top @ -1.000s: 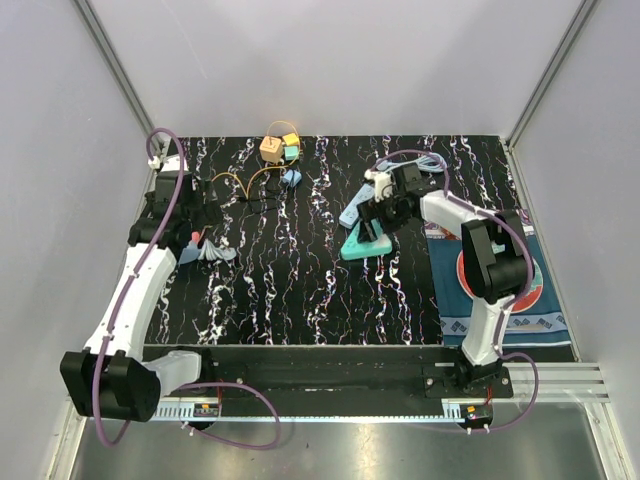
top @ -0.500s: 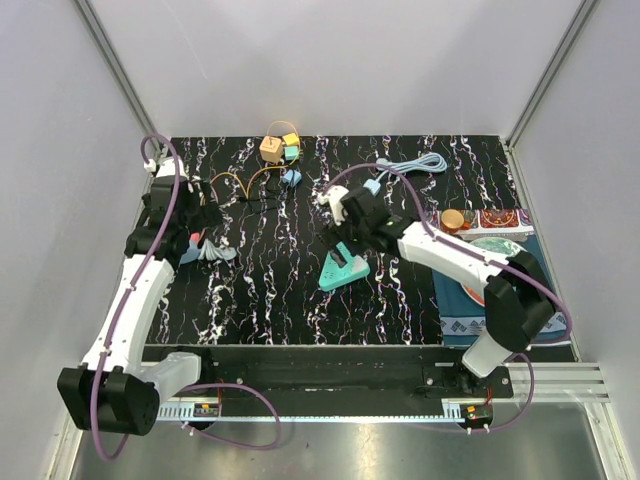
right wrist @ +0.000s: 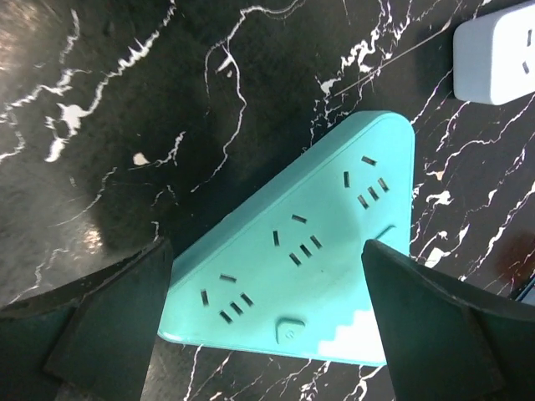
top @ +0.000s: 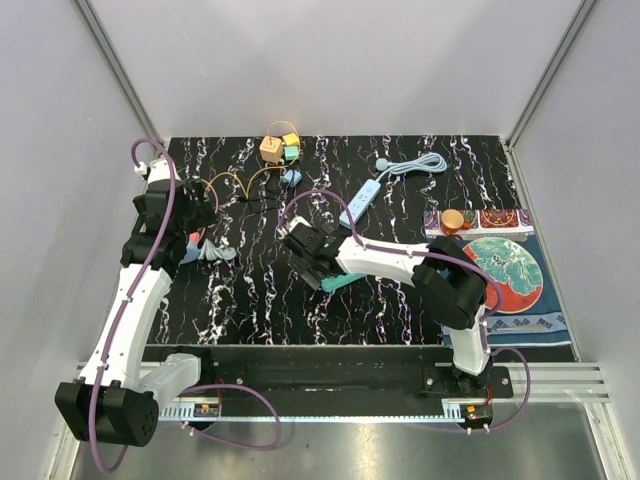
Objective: Insert the plug
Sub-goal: Move the socket to the center of the board.
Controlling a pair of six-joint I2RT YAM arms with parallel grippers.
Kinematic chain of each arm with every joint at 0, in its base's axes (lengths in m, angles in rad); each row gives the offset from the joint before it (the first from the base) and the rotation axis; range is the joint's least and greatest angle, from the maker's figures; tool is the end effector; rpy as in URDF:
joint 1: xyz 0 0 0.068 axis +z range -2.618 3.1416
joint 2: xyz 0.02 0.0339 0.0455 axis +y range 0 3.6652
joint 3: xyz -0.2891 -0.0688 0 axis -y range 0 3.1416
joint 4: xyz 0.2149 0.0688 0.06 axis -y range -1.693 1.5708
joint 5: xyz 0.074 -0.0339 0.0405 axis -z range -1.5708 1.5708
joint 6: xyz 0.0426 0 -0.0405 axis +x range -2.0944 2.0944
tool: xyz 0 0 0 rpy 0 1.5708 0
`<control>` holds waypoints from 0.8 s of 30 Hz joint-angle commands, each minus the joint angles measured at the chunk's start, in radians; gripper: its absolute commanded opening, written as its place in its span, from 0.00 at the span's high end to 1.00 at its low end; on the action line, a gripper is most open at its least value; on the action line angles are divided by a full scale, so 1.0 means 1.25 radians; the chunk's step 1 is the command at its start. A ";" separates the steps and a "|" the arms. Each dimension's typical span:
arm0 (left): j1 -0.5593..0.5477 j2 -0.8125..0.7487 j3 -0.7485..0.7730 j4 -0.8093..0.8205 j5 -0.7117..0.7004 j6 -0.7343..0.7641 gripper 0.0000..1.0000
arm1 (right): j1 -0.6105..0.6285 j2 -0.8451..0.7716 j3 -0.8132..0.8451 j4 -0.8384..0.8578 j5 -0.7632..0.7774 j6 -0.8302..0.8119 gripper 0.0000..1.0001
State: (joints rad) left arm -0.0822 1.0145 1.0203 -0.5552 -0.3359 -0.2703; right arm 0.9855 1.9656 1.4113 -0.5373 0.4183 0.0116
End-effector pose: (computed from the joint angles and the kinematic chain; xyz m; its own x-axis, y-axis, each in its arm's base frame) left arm 0.1798 -0.0007 0.3606 -0.4474 -0.2161 -0.8678 -0.3342 0.9405 -0.0619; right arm 0.2341 0.3218 0.2181 -0.4978 -0.7319 -0.4652 -0.6525 0.6695 -0.3551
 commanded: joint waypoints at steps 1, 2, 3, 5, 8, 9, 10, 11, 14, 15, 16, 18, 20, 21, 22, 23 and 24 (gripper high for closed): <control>0.002 -0.013 -0.004 0.043 -0.016 -0.008 0.06 | 0.006 0.013 0.006 -0.046 0.068 0.034 0.00; 0.002 -0.012 -0.004 0.043 -0.016 -0.008 0.06 | 0.008 0.013 0.001 -0.052 0.074 0.034 0.00; 0.002 -0.009 -0.004 0.043 -0.015 -0.008 0.06 | 0.006 0.009 -0.004 -0.069 0.096 0.036 0.00; 0.002 -0.009 -0.004 0.043 -0.015 -0.008 0.06 | 0.008 -0.005 -0.033 -0.082 0.124 0.043 0.00; 0.002 -0.008 -0.004 0.043 -0.014 -0.008 0.06 | 0.004 -0.054 -0.098 -0.095 0.179 0.047 0.00; 0.002 -0.008 -0.004 0.043 -0.012 -0.008 0.06 | -0.002 -0.085 -0.116 -0.103 0.200 0.048 0.00; 0.002 -0.008 -0.004 0.044 -0.011 -0.008 0.06 | -0.005 -0.101 -0.149 -0.106 0.208 0.056 0.00; 0.002 -0.008 -0.004 0.043 -0.010 -0.007 0.06 | -0.013 -0.133 -0.166 -0.110 0.213 0.059 0.00; 0.002 -0.004 -0.005 0.043 -0.006 -0.007 0.06 | -0.059 -0.193 -0.221 -0.121 0.218 0.084 0.00; 0.002 -0.005 -0.005 0.043 -0.005 -0.007 0.06 | -0.094 -0.208 -0.231 -0.124 0.212 0.097 0.00; 0.002 -0.002 -0.005 0.043 -0.005 -0.007 0.06 | -0.108 -0.220 -0.248 -0.125 0.207 0.101 0.00; 0.002 0.000 -0.006 0.043 -0.005 -0.006 0.06 | -0.131 -0.258 -0.254 -0.122 0.185 0.104 0.00; 0.002 0.002 -0.006 0.044 -0.005 -0.005 0.06 | -0.148 -0.297 -0.255 -0.110 0.149 0.099 0.00; 0.002 0.003 -0.006 0.043 -0.005 -0.005 0.06 | -0.153 -0.311 -0.255 -0.092 0.103 0.104 0.00; 0.002 0.004 -0.006 0.043 -0.005 -0.005 0.06 | -0.171 -0.324 -0.255 -0.082 0.076 0.108 0.00; 0.002 0.006 -0.007 0.043 -0.005 -0.003 0.06 | -0.182 -0.351 -0.256 -0.071 0.049 0.116 0.00; 0.002 0.006 -0.007 0.044 -0.005 -0.003 0.06 | -0.196 -0.364 -0.260 -0.048 -0.005 0.139 0.00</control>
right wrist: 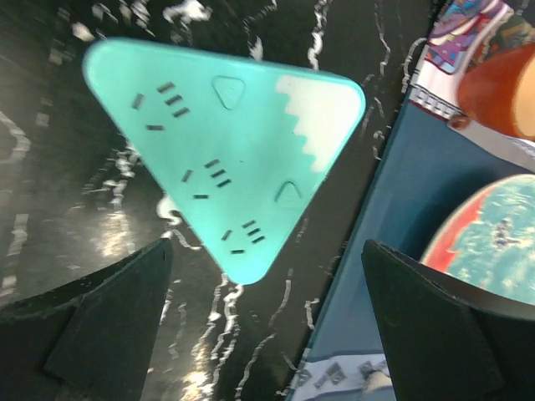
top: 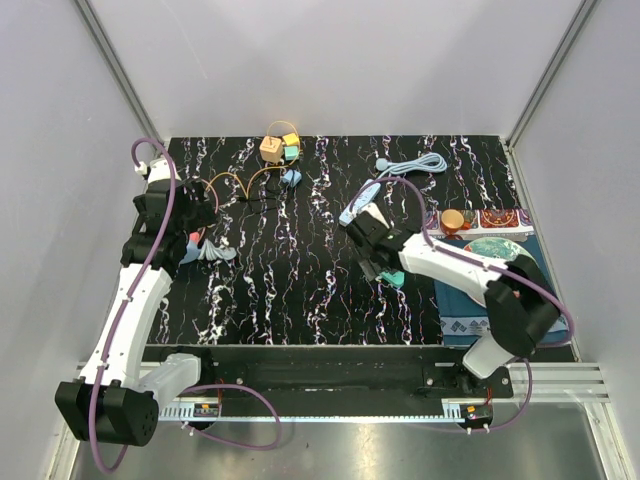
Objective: Insert the plug
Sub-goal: Move the socket to the center of the board.
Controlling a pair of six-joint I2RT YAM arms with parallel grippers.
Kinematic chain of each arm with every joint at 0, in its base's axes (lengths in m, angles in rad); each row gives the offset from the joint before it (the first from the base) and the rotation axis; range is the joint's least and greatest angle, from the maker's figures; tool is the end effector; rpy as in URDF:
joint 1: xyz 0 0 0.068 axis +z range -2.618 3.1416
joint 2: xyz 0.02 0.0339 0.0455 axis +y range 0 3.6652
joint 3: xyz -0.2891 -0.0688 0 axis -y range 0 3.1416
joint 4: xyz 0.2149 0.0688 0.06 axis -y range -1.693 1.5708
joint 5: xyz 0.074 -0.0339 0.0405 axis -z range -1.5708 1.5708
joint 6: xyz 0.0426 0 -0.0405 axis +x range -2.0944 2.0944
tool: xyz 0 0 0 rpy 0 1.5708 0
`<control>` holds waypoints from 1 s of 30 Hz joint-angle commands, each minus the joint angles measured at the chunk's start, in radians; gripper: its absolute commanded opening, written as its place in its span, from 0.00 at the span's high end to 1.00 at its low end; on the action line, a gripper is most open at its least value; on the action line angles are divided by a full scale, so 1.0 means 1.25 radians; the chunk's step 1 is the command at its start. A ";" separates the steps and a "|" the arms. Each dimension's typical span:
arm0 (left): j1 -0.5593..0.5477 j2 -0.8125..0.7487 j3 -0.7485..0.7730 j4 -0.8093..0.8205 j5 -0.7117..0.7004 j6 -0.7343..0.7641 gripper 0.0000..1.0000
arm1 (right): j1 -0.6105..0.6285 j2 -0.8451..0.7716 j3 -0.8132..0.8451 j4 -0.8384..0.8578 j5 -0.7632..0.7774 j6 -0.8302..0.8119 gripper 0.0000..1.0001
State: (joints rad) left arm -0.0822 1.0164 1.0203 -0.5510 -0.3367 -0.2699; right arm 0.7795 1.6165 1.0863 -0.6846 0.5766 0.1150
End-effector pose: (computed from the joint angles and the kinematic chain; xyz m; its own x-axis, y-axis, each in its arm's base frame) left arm 0.1806 -0.0008 0.3607 -0.4454 -0.2158 -0.8689 -0.3346 0.9403 -0.0621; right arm 0.2206 0.1853 0.2426 -0.7144 -0.5708 -0.4049 -0.3746 0.8006 -0.4676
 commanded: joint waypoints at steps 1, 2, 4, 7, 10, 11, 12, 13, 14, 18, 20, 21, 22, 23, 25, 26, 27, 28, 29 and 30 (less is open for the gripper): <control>0.002 0.005 -0.009 0.040 -0.004 -0.004 0.06 | -0.048 -0.095 -0.007 0.084 -0.157 0.072 0.00; 0.002 0.005 -0.009 0.040 -0.004 -0.004 0.06 | -0.083 -0.112 -0.012 0.097 -0.182 0.089 0.00; 0.002 0.008 -0.009 0.040 -0.002 -0.004 0.06 | -0.122 -0.124 -0.027 0.136 -0.246 0.146 0.00; 0.002 0.010 -0.008 0.040 0.003 -0.004 0.06 | -0.188 -0.129 -0.049 0.187 -0.293 0.208 0.00; 0.002 0.012 -0.007 0.040 0.010 -0.004 0.06 | -0.249 -0.110 -0.068 0.243 -0.310 0.245 0.00; 0.002 0.012 -0.007 0.040 0.012 -0.004 0.07 | -0.260 -0.096 -0.071 0.258 -0.319 0.250 0.00; 0.002 0.010 -0.007 0.040 0.012 -0.004 0.07 | -0.280 -0.086 -0.073 0.286 -0.342 0.255 0.00; 0.002 0.012 -0.007 0.040 0.012 -0.003 0.06 | -0.286 -0.075 -0.065 0.295 -0.354 0.255 0.01; 0.002 0.010 -0.007 0.040 0.013 -0.003 0.07 | -0.287 -0.048 -0.059 0.300 -0.362 0.255 0.00; 0.002 0.014 -0.006 0.040 0.023 -0.001 0.07 | -0.287 0.022 -0.025 0.335 -0.422 0.216 0.00; 0.002 0.015 -0.006 0.040 0.029 0.000 0.07 | -0.287 0.054 -0.008 0.349 -0.459 0.193 0.00; 0.002 0.015 -0.006 0.040 0.034 0.001 0.07 | -0.287 0.062 -0.001 0.357 -0.534 0.171 0.00; 0.002 0.019 -0.005 0.040 0.036 0.002 0.07 | -0.286 0.066 0.007 0.361 -0.562 0.162 0.00; 0.002 0.020 -0.005 0.040 0.040 0.005 0.07 | -0.285 0.069 0.010 0.362 -0.581 0.157 0.00; 0.002 0.026 -0.004 0.040 0.057 0.011 0.07 | -0.284 0.062 0.010 0.368 -0.613 0.134 0.00; 0.002 0.027 -0.004 0.041 0.067 0.012 0.07 | -0.280 0.049 0.010 0.370 -0.620 0.124 0.00; 0.002 0.030 -0.004 0.048 0.098 0.019 0.07 | -0.281 0.042 0.007 0.368 -0.638 0.098 0.00; 0.001 0.035 -0.007 0.054 0.123 0.023 0.07 | -0.281 0.035 0.004 0.367 -0.651 0.082 0.00; 0.001 0.041 -0.007 0.058 0.148 0.024 0.07 | -0.281 0.020 0.002 0.362 -0.659 0.068 0.00; 0.000 0.047 -0.006 0.064 0.195 0.026 0.07 | -0.281 0.010 0.000 0.349 -0.644 0.048 0.00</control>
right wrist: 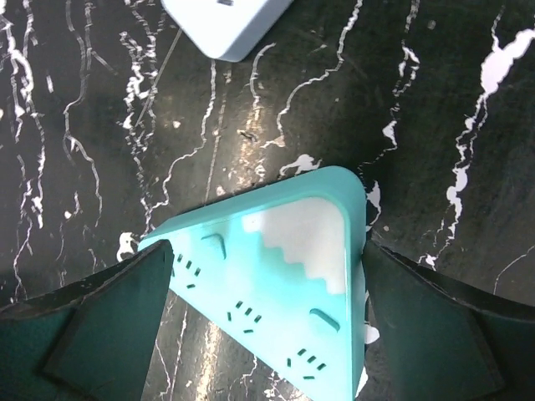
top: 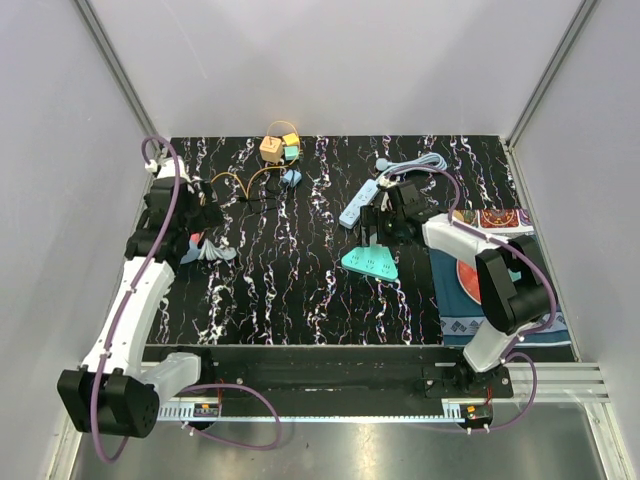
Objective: Insert the plug
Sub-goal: Move the socket to the center of the board, then move the plug to the center of the board.
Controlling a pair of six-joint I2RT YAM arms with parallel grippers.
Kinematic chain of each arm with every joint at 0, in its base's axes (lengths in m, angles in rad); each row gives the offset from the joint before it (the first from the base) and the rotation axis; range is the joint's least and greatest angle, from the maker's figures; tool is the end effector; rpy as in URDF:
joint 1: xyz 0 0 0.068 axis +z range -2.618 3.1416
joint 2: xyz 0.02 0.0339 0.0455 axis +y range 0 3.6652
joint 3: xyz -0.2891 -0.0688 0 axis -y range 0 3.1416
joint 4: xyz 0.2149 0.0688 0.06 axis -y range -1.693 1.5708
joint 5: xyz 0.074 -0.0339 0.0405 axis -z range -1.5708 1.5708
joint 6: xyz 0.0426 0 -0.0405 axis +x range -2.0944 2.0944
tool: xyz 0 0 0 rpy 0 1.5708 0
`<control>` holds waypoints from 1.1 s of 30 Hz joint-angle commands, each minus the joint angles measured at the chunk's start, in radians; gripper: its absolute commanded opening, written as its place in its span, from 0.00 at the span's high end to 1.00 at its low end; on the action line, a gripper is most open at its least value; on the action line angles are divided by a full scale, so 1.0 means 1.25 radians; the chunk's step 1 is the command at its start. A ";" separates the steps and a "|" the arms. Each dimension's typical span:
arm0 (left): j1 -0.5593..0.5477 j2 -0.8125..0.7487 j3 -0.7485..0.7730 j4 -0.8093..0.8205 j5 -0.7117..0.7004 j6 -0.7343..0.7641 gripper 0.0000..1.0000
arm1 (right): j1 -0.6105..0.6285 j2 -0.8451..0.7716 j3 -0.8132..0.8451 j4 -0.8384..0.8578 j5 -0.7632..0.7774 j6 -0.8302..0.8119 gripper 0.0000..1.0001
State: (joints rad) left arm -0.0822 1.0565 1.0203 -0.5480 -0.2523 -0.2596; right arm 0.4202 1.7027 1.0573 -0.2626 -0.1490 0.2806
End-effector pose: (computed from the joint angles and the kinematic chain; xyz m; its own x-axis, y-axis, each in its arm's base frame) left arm 0.1911 -0.0051 0.3538 -0.4984 -0.2083 -0.8415 -0.2648 0.9609 -0.0811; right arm 0.3053 0.1434 0.2272 -0.8264 -0.0693 -0.5588 -0.2685 0.9208 0.2828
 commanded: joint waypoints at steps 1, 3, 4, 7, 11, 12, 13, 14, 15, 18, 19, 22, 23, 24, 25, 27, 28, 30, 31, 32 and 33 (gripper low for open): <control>-0.004 0.031 -0.003 0.065 0.145 0.017 0.07 | 0.006 -0.071 0.012 0.008 -0.047 -0.091 0.00; -0.015 0.061 0.005 0.076 0.173 0.019 0.07 | 0.006 -0.116 -0.012 0.008 0.023 -0.098 0.00; -0.029 0.075 0.018 0.078 0.177 0.021 0.07 | 0.006 -0.132 -0.019 0.009 0.045 -0.102 0.00; -0.065 0.141 0.067 0.076 0.188 0.031 0.08 | 0.005 -0.188 -0.049 0.033 0.104 -0.099 0.00; -0.099 0.239 0.140 0.073 0.233 0.022 0.11 | 0.006 -0.248 -0.102 0.113 0.076 -0.059 0.00; -0.122 0.282 0.170 0.080 0.224 0.025 0.12 | 0.005 -0.258 -0.134 0.159 0.070 -0.044 0.00; -0.132 0.306 0.187 0.081 0.214 0.028 0.12 | 0.006 -0.265 -0.149 0.180 0.066 -0.037 0.00; -0.143 0.331 0.206 0.082 0.206 0.036 0.13 | 0.006 -0.280 -0.162 0.204 0.066 -0.033 0.00; -0.161 0.384 0.245 0.087 0.180 0.050 0.14 | 0.006 -0.288 -0.184 0.232 0.069 -0.027 0.00; -0.173 0.494 0.332 0.096 0.175 0.062 0.17 | 0.006 -0.324 -0.221 0.265 0.098 -0.018 0.00; -0.172 0.520 0.353 0.100 0.180 0.060 0.17 | 0.006 -0.340 -0.228 0.273 0.107 -0.017 0.00; -0.174 0.626 0.439 0.111 0.198 0.068 0.19 | 0.006 -0.358 -0.249 0.292 0.134 -0.013 0.00; -0.174 0.650 0.462 0.111 0.198 0.074 0.20 | 0.006 -0.361 -0.251 0.298 0.138 -0.013 0.00; -0.174 0.697 0.500 0.114 0.230 0.078 0.20 | 0.007 -0.363 -0.257 0.301 0.139 -0.013 0.00; -0.174 0.720 0.516 0.117 0.236 0.082 0.21 | 0.006 -0.363 -0.258 0.303 0.140 -0.013 0.00; -0.174 0.783 0.560 0.127 0.247 0.097 0.23 | 0.006 -0.362 -0.262 0.307 0.141 -0.015 0.00; -0.174 0.805 0.576 0.125 0.252 0.103 0.24 | 0.006 -0.360 -0.262 0.307 0.139 -0.015 0.00; -0.174 0.860 0.621 0.125 0.261 0.118 0.27 | 0.006 -0.357 -0.262 0.310 0.135 -0.016 0.00; -0.175 0.876 0.632 0.124 0.262 0.124 0.33 | 0.006 -0.352 -0.262 0.308 0.133 -0.016 0.00; -0.174 0.907 0.645 0.122 0.263 0.135 0.33 | 0.006 -0.350 -0.260 0.308 0.134 -0.018 0.00; -0.174 0.918 0.665 0.122 0.261 0.140 0.34 | 0.006 -0.346 -0.260 0.310 0.133 -0.020 0.00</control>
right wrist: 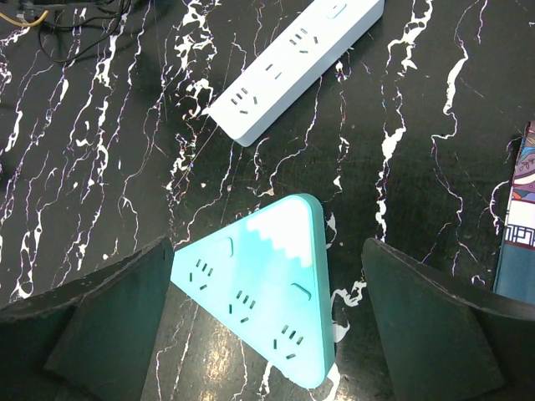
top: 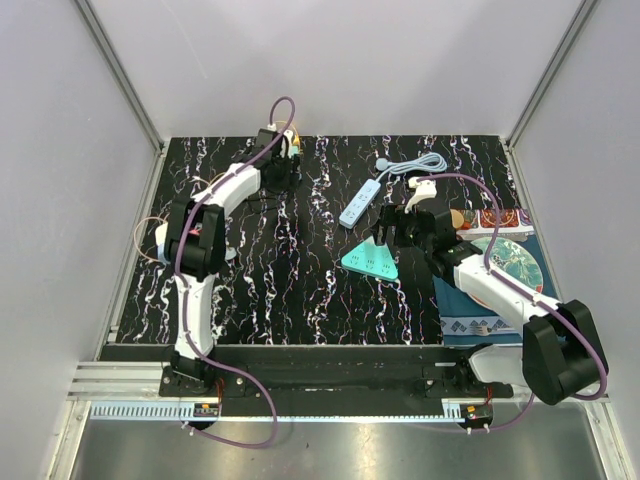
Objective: Insert the plug
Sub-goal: Move the plug to the center of the board.
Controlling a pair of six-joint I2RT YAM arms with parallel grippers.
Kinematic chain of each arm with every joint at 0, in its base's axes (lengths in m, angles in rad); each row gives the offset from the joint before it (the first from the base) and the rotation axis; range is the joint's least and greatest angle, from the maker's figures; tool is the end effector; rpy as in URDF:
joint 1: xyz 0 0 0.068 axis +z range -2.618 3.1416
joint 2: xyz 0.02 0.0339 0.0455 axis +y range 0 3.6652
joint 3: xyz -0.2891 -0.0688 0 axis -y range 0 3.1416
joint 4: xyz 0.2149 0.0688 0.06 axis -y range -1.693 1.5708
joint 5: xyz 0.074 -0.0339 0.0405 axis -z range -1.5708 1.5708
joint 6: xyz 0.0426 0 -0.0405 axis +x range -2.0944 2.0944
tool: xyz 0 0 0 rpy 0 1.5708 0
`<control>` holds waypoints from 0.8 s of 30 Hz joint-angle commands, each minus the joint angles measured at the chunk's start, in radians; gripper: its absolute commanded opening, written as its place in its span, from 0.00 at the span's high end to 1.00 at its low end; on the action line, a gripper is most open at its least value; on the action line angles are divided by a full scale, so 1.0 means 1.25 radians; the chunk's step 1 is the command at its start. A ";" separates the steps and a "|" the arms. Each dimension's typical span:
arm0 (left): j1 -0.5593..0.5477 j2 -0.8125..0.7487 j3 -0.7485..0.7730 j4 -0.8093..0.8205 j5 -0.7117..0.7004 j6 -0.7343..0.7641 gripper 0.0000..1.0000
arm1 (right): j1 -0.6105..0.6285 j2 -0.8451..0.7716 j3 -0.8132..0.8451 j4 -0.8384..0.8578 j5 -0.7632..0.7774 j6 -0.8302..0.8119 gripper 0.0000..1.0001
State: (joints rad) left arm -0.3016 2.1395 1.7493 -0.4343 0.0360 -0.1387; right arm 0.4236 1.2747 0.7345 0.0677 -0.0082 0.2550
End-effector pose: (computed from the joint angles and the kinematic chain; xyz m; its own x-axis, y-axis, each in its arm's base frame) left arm 0.4544 -0.1430 0.2453 -0.7386 0.0851 -0.6687 0.2202 0.9680 -0.1200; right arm 0.2320 0.1050 0.2779 -0.5068 0.0482 -0.8607 -0.2995 0.9264 0.2282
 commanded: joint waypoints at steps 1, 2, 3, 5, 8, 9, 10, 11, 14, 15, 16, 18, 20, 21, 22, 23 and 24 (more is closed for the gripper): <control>0.002 0.064 0.088 0.031 0.025 0.048 0.34 | 0.002 0.002 -0.001 0.045 0.020 0.001 0.00; 0.003 0.084 0.099 0.032 0.014 0.054 0.35 | 0.003 0.006 0.000 0.046 0.020 0.000 0.00; 0.003 0.091 0.104 0.031 0.012 0.058 0.36 | 0.003 0.009 -0.001 0.045 0.019 -0.002 0.00; 0.003 0.111 0.109 0.027 0.015 0.068 0.43 | 0.005 0.016 0.001 0.046 0.019 -0.003 0.00; 0.003 0.127 0.114 0.019 0.025 0.070 0.49 | 0.003 0.027 0.001 0.046 0.019 -0.003 0.00; 0.003 0.129 0.114 0.016 0.030 0.073 0.51 | 0.003 0.026 0.003 0.048 0.018 -0.003 0.00; 0.003 0.132 0.116 0.011 0.030 0.075 0.53 | 0.002 0.029 0.003 0.048 0.019 -0.003 0.00; 0.003 0.138 0.119 -0.001 0.035 0.078 0.56 | 0.003 0.029 0.003 0.049 0.018 -0.003 0.00; 0.002 0.144 0.116 -0.021 0.044 0.084 0.67 | 0.005 0.029 0.001 0.050 0.015 -0.003 0.00; 0.001 0.141 0.114 -0.022 0.046 0.086 0.71 | 0.003 0.028 -0.001 0.051 0.014 -0.002 0.00; 0.001 0.143 0.111 -0.024 0.046 0.089 0.72 | 0.003 0.027 0.000 0.053 0.014 -0.002 0.01; 0.001 0.141 0.104 -0.033 0.046 0.090 0.75 | 0.003 0.025 -0.002 0.055 0.010 -0.002 0.00; 0.002 0.140 0.094 -0.043 0.055 0.093 0.80 | 0.003 0.021 -0.007 0.058 0.009 0.000 0.00; 0.001 0.138 0.089 -0.046 0.058 0.091 0.82 | 0.003 0.017 -0.007 0.059 0.009 0.001 0.00; 0.000 0.132 0.083 -0.049 0.058 0.089 0.88 | 0.003 0.015 -0.007 0.060 0.009 0.001 0.00; -0.002 0.128 0.067 -0.055 0.061 0.086 0.91 | 0.003 0.011 -0.010 0.061 0.008 0.001 0.00; -0.004 0.122 0.057 -0.059 0.062 0.084 0.95 | 0.003 0.009 -0.011 0.061 0.009 0.001 0.00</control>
State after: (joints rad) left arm -0.3019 2.3192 1.8500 -0.4786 0.0795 -0.0341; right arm 0.4236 1.3098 0.7319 0.0868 -0.0090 0.2550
